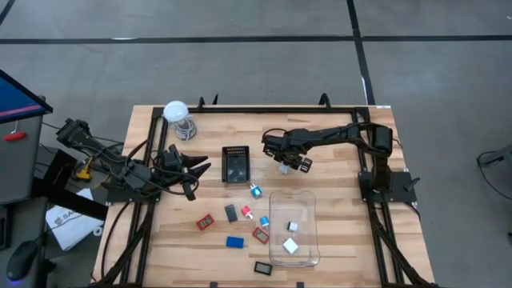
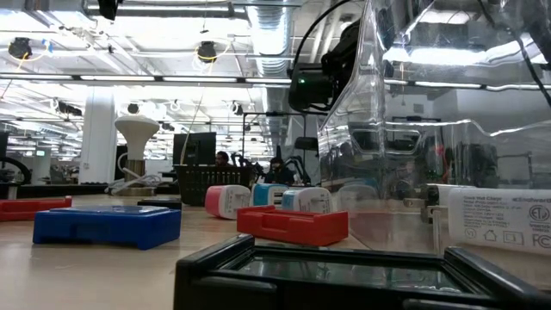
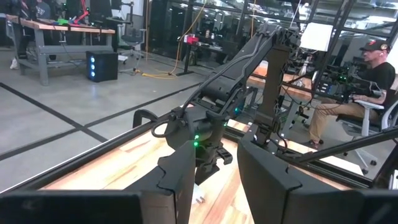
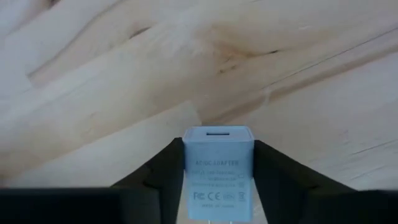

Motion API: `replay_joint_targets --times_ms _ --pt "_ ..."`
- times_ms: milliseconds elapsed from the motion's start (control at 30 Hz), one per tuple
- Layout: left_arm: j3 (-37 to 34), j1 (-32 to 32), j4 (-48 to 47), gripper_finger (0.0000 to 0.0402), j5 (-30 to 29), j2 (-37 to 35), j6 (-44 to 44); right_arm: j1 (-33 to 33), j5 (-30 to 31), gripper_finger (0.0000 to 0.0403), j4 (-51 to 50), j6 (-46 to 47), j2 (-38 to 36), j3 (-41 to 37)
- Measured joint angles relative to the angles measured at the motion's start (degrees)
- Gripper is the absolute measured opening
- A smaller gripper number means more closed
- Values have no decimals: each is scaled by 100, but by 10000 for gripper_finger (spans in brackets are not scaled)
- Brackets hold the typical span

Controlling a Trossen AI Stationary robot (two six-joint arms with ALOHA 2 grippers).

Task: Pick & Place Office items
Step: Put the white charger adapter into the transparent bin

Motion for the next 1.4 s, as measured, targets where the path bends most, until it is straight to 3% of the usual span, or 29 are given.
replay_joint_targets --times_ms 667,1067,1233,1400 --pt "0 -9 103 118 11 0 0 588 165 143 329 -491 -225 11" --pt "0 -20 186 118 154 0 11 880 1289 143 519 -1192 -1774 9" --pt "0 -20 197 118 158 0 13 1470 1045 144 419 -1863 -2524 12" --pt "0 -20 208 118 170 -39 26 2441 805 144 135 -1551 -2998 11"
